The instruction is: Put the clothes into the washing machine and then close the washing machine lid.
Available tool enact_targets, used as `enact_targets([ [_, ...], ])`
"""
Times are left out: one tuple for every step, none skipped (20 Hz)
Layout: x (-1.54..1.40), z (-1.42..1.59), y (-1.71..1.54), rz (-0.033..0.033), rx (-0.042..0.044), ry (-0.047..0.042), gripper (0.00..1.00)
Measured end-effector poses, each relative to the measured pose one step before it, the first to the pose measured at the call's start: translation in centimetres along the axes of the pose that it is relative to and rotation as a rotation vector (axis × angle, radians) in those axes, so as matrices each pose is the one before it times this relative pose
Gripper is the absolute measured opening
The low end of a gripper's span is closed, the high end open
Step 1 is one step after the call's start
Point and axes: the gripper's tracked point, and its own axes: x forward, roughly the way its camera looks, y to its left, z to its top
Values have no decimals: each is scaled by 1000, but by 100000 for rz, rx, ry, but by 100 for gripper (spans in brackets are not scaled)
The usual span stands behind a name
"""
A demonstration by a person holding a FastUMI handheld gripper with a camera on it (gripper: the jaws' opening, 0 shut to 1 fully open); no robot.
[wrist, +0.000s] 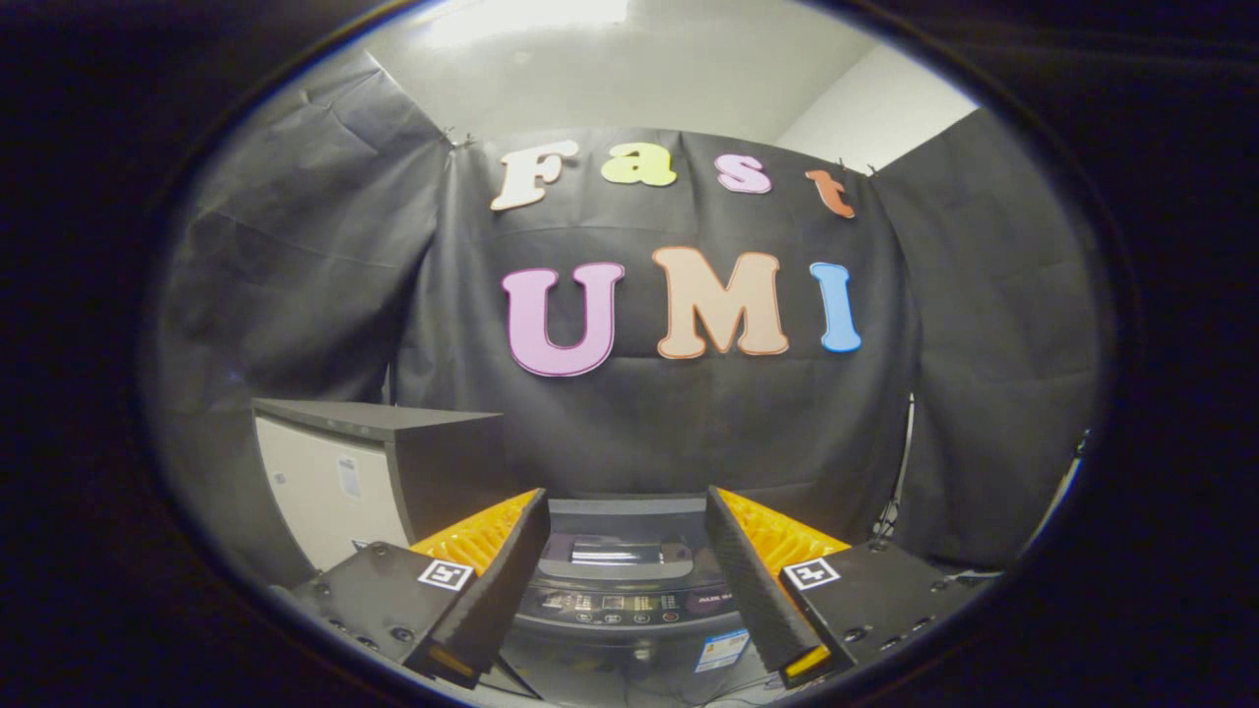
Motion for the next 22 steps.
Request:
enact_targets([
  [-245,360,367,903,689,-34,98],
  [-200,446,271,406,671,-362,97],
  [-330,619,255,539,596,-773,97],
  [-218,794,515,969,198,-1290,98],
  [-312,727,509,896,-149,-1203,98],
  [-192,564,430,57,93,-1690,98],
  [-254,452,272,229,510,-1036,98],
  [-194,201,749,1523,679,-265,98],
  [-166,121,1166,2718,609,-204,98],
  [-51,181,912,2523,-9,-44,98],
  [-262,210,346,950,-1189,-134,98],
  [-222,273,-56,-487,-2335,-219,98],
  [-316,32,-464,-749,-2550,-242,98],
  [-168,161,-276,-34,-1902,192,98],
  [-188,45,-124,182,-778,672,98],
  [-206,195,-531,-1007,293,101,98],
  [-184,404,-896,-1965,1381,-388,98],
  [-65,406,-575,-1111,2300,-239,98],
  [-162,305,-10,-157,2585,-174,98],
  [-282,383,-7,67,2147,-894,98],
  [-350,741,-364,-696,1542,-1871,98],
  [23,518,-479,-966,976,-1330,98],
])
